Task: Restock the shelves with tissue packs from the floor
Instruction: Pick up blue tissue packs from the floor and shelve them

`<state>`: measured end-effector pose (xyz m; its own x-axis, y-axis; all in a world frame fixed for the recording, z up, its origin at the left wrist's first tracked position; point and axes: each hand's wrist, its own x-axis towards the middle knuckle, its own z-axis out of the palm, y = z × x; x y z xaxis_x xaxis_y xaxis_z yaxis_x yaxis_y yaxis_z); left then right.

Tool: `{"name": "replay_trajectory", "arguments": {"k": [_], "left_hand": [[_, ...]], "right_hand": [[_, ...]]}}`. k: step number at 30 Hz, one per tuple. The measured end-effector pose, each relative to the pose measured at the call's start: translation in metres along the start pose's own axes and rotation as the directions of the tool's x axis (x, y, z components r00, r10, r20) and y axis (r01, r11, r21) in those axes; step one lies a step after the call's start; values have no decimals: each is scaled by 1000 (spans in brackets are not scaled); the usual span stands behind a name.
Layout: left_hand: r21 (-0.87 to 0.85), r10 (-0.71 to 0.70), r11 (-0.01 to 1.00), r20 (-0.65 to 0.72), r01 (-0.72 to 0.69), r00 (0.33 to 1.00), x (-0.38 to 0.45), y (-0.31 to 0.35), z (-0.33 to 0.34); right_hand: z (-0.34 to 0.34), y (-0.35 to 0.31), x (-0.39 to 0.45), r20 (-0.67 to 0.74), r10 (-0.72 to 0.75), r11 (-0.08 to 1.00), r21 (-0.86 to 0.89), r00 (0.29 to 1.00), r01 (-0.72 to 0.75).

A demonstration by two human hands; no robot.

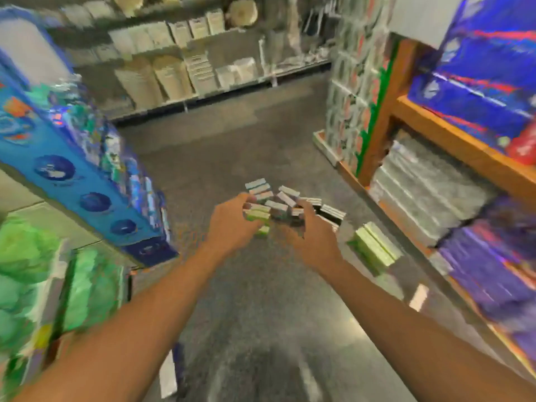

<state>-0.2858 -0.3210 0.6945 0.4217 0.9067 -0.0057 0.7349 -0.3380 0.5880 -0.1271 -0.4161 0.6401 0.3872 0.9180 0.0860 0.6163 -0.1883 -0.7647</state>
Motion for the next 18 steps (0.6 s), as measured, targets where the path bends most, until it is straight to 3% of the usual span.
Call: {"name": "replay_trajectory", "arguments": {"k": [4, 9, 13, 18], "left_hand": [[20, 75, 997, 194, -81, 978, -6, 106, 130], [-36, 147, 989, 435, -146, 888, -25, 214, 272], [-66, 165, 986, 538, -153, 826, -31, 255, 359], [-61, 116, 993, 611, -100, 783, -10, 256, 451]], "right_hand": [[-94, 121, -45, -76, 202, 979, 19, 976, -201], [-189, 255, -101, -165, 492, 868, 20, 855, -495], [-220, 333, -127, -168, 645, 761, 49, 745, -647], [-207, 418, -117, -131, 776, 629, 87, 617, -773]]}}
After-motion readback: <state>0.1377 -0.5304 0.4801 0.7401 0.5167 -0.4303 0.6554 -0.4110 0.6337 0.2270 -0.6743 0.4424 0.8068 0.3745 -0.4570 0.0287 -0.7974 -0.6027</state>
